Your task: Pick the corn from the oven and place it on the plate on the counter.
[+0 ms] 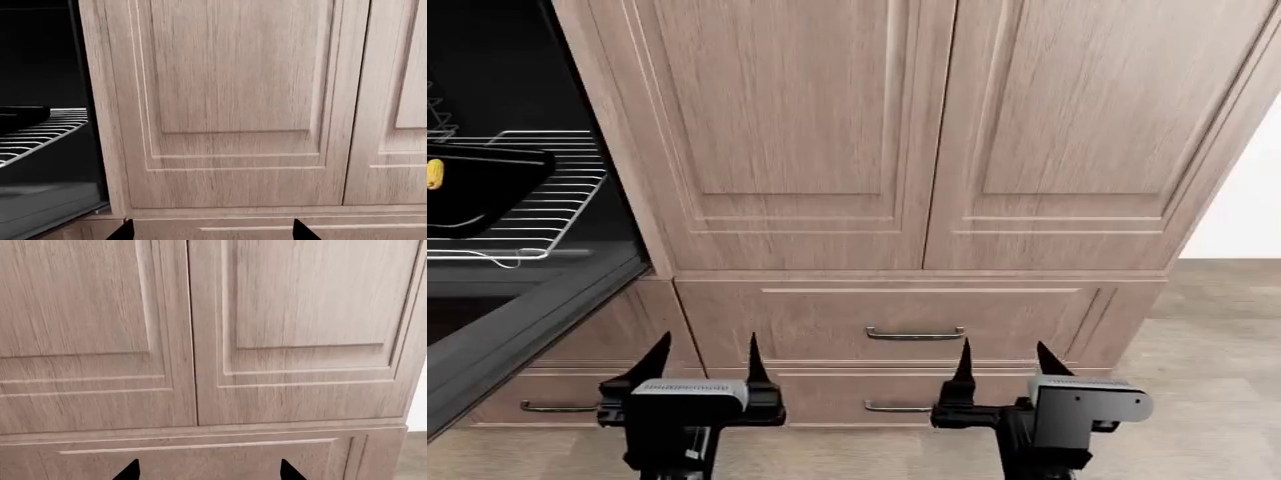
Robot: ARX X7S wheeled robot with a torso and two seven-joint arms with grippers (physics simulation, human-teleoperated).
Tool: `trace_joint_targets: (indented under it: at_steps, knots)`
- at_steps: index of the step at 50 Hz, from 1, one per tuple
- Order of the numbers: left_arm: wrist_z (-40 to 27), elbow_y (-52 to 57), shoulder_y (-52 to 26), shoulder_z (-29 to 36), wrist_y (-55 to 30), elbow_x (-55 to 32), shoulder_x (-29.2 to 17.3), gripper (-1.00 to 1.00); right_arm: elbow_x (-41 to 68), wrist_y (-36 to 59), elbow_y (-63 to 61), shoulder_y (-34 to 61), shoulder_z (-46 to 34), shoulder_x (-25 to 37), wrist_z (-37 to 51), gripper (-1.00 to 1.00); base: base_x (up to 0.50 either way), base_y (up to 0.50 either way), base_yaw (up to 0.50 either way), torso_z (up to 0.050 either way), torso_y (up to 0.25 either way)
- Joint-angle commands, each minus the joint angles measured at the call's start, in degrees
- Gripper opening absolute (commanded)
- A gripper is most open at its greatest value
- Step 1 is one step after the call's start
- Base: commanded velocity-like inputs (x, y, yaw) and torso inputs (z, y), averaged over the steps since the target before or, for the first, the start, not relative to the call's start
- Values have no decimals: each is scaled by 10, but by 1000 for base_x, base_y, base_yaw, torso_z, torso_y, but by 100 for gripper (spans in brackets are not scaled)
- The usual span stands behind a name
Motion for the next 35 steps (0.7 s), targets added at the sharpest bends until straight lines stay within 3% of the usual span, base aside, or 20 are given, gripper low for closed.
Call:
trace_joint_targets:
  at_steps: [1,3,11,16,17,20,23,28,35]
  knots:
    - [-17,203,-46,3,-146,-23,-14,100,7,179,-191,46,-15,28,36,100,0,0,0,0,0]
    - [-25,283,-78,4,-233,-33,-13,100,5,253,-253,82,-20,29,48,100,0,0,0,0,0]
    - [-53,422,-194,5,-433,-63,-3,100,57,494,-394,218,4,20,58,100,0,0,0,0,0]
    - [-81,519,-330,-14,-613,-107,6,100,98,668,-484,358,40,5,60,100,0,0,0,0,0]
    - [-103,519,-344,-20,-623,-137,-3,100,102,684,-491,372,41,5,62,100,0,0,0,0,0]
    - [-307,519,-434,-61,-652,-386,-87,100,159,761,-507,454,63,5,94,100,0,0,0,0,0]
    - [-404,518,-496,-95,-686,-546,-109,100,298,805,-507,516,109,15,178,100,0,0,0,0,0]
    - [-481,508,-571,-131,-731,-660,-109,100,627,804,-442,608,160,65,425,100,0,0,0,0,0]
    - [-554,488,-639,-150,-751,-754,-120,100,728,788,-416,649,158,90,514,100,0,0,0,0,0]
